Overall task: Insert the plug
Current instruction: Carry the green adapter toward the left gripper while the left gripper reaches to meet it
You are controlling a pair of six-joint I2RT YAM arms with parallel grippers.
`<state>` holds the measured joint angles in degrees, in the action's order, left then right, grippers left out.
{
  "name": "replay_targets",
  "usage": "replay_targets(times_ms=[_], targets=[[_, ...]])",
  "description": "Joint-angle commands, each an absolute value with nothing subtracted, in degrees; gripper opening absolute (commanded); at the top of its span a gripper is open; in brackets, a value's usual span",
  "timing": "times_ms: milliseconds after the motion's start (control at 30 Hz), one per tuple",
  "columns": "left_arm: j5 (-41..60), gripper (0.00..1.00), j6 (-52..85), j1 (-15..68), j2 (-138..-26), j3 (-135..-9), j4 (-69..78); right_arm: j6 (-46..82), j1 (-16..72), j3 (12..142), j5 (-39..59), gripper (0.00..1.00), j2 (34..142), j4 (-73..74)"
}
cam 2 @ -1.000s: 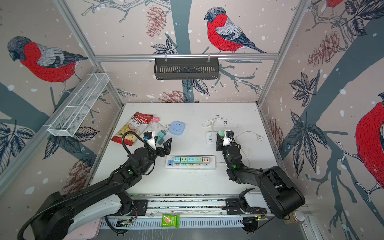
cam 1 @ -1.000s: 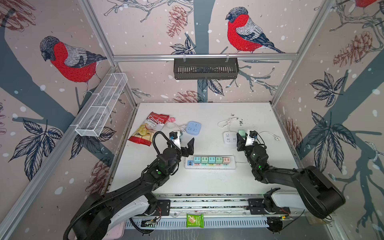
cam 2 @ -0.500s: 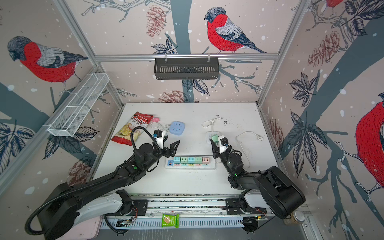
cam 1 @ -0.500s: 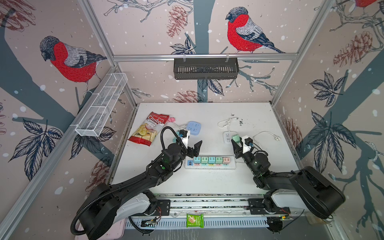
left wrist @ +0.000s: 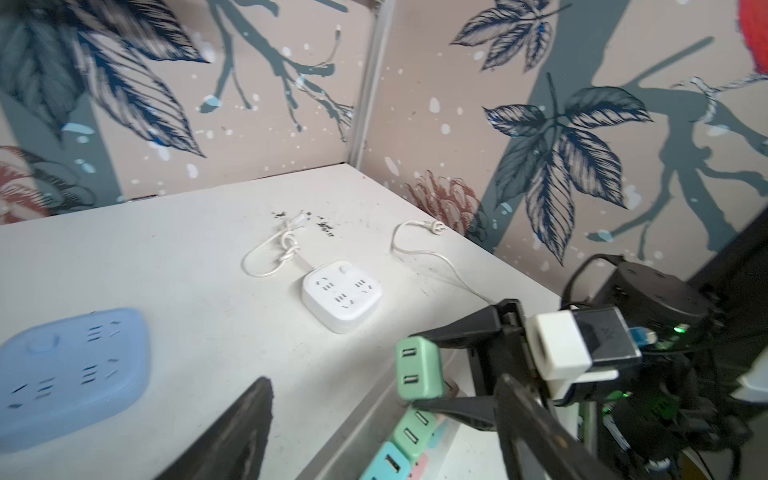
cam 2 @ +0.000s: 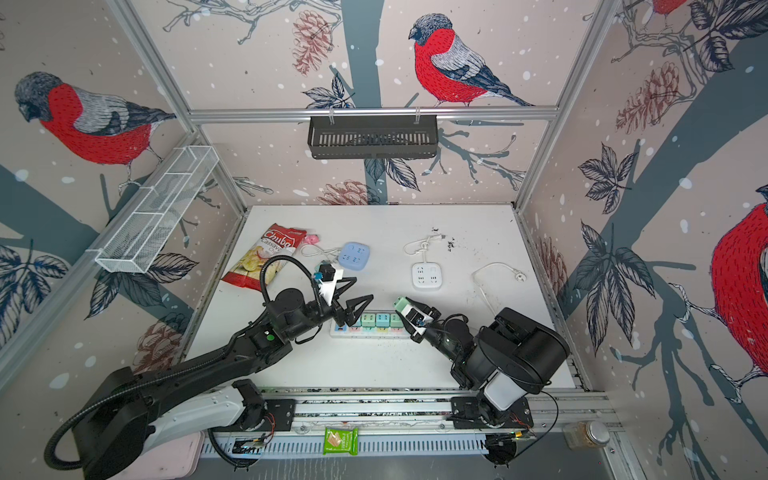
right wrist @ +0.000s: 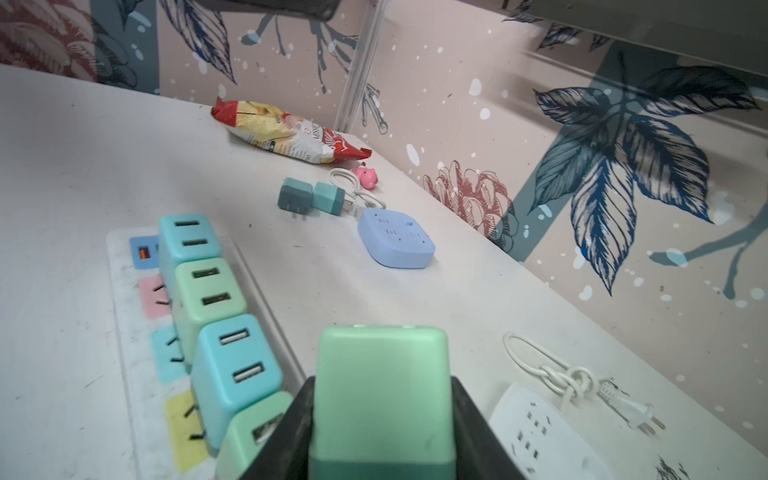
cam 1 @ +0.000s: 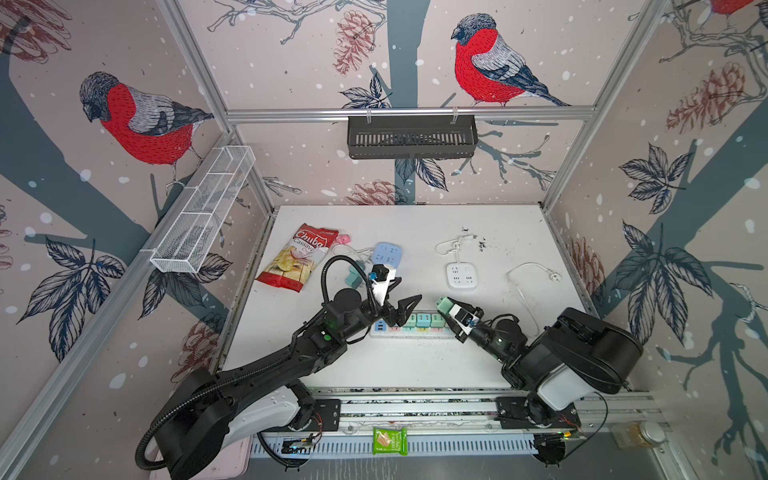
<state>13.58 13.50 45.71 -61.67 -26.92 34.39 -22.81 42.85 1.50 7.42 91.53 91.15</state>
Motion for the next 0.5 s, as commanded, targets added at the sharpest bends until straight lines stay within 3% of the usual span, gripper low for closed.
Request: replay_targets(times_ms=[0,200,467], targets=[[17.62,0.81,12.65,46.48,-63.25,-28.33,37.24,-27.85,44.83,2.26,5.42,0.04,92.34,106.97],[20.32,0.8,13.71,46.49,-67.83,-30.64,36.29,-28.87,46.92,1.99,3.01,0.03,91.58,106.96],[23.03,0.72,13.72,46.66,-75.29,-36.15,30.96,-29.01,48.25,0.75,0.36,0.03,89.19,106.97]])
